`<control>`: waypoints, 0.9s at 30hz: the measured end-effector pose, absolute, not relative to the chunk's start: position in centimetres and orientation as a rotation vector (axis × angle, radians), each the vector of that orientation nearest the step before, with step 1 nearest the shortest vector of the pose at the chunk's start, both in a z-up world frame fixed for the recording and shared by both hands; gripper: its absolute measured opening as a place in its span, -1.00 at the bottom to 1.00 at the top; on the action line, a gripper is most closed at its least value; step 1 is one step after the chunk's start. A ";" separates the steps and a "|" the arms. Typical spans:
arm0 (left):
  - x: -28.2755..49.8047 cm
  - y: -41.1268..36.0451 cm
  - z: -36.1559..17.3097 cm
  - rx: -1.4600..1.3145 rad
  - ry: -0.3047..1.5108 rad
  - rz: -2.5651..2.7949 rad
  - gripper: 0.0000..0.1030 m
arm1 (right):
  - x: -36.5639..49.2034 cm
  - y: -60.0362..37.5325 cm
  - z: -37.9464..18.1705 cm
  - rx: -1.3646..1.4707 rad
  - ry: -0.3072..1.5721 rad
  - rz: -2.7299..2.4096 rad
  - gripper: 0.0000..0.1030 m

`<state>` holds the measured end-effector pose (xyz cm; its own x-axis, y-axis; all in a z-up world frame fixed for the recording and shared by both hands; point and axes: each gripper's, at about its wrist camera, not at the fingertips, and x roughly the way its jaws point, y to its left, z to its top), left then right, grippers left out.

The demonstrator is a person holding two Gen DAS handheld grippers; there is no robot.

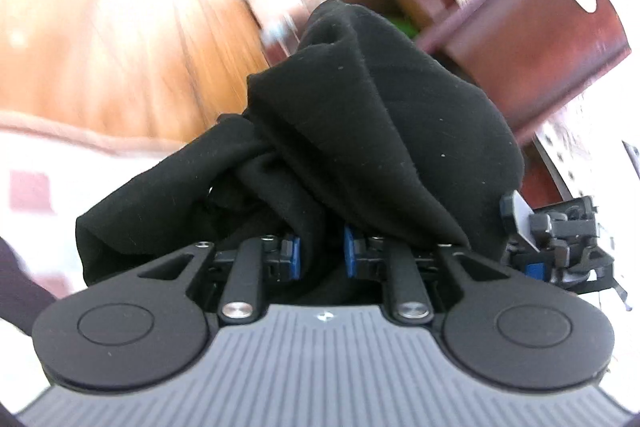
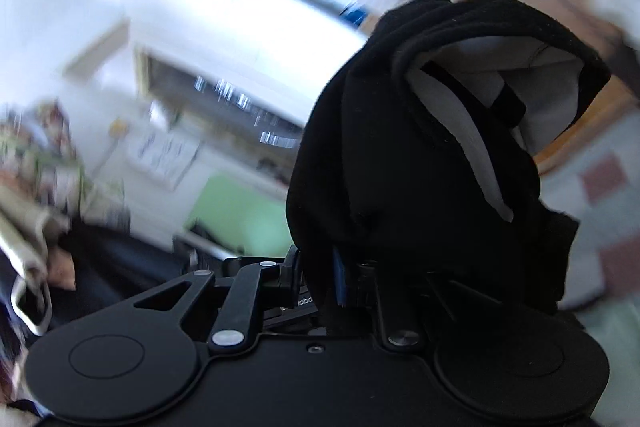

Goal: Fold clothes
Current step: 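Lift the black garment with both grippers and carry it onto the floor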

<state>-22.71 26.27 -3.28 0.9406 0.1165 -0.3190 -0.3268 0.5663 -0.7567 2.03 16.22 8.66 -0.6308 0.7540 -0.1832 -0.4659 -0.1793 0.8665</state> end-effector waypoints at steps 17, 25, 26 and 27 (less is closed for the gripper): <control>-31.3 44.2 -6.6 -0.732 0.510 1.035 0.27 | -9.0 36.1 14.2 -0.342 0.534 1.526 0.24; -32.0 48.7 -10.7 -0.778 0.542 1.107 0.28 | -4.3 40.1 11.9 -0.216 1.103 1.417 0.24; -31.5 49.1 -10.8 -0.781 0.528 1.097 0.29 | -4.3 40.5 12.8 -0.200 1.140 1.411 0.24; -31.0 49.6 -10.9 -0.784 0.514 1.088 0.34 | -4.3 40.4 13.4 -0.186 1.168 1.401 0.25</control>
<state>-31.02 49.58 -10.86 0.3928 0.5814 -0.7125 -0.9196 0.2452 -0.3068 -4.29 40.43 13.40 -0.2469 0.6567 -0.7126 -0.8194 0.2512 0.5153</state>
